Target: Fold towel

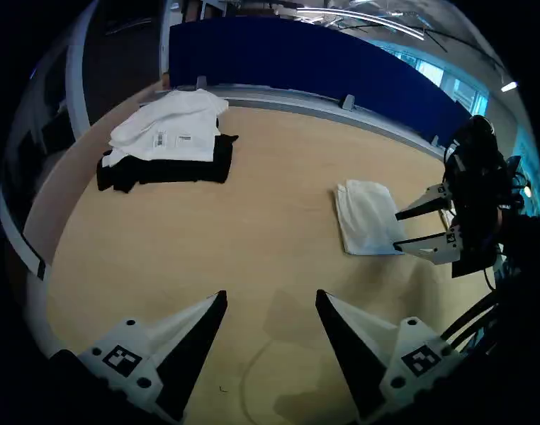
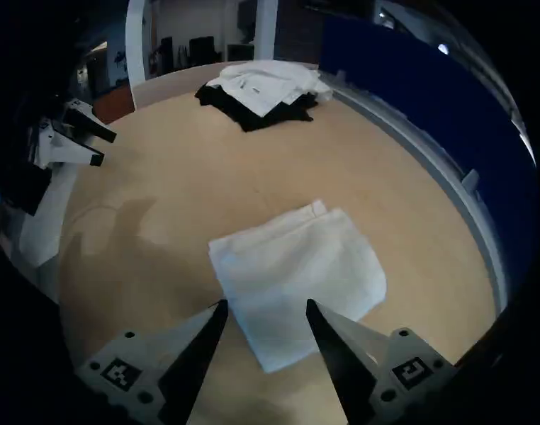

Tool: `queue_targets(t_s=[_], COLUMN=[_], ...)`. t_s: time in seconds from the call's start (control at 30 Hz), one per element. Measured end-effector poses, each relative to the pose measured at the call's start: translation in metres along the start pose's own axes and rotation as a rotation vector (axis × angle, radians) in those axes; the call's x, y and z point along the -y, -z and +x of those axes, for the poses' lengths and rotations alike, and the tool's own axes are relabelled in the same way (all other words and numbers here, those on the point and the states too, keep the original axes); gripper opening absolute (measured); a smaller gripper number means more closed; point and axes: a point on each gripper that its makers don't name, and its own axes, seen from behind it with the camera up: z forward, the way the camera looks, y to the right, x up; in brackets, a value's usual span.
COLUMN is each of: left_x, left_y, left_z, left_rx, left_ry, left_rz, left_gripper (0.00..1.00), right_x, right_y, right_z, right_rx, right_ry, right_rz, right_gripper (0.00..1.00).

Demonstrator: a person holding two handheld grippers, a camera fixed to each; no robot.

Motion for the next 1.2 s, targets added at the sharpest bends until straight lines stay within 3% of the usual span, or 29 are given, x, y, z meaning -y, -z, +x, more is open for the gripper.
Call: queue_targets(t_s=[0.37, 0.8, 1.03, 1.2], left_x=[-0.007, -0.009, -0.008, -0.007], left_y=[-0.002, -0.004, -0.002, 0.000], left_z=[0.004, 0.004, 0.003, 0.002], left_rx=[-0.001, 0.000, 0.000, 0.000], left_ry=[-0.015, -0.019, -0.020, -0.019], left_rz=[-0.011, -0.014, -0.014, -0.014], left_gripper=[0.93, 0.93, 0.93, 0.93], right_x=[-0.008, -0.001, 0.000, 0.001], right_y=[0.017, 0.009, 0.007, 0.006], right_z=[-0.042, -0.063, -0.068, -0.069], right_rx=[0.046, 0.075, 0.091, 0.095], right_ry=[-0.048, -0.093, -0.113, -0.131], right_rz=[-0.040, -0.033, -0.039, -0.033], right_gripper=[0.86, 0.84, 0.61, 0.35])
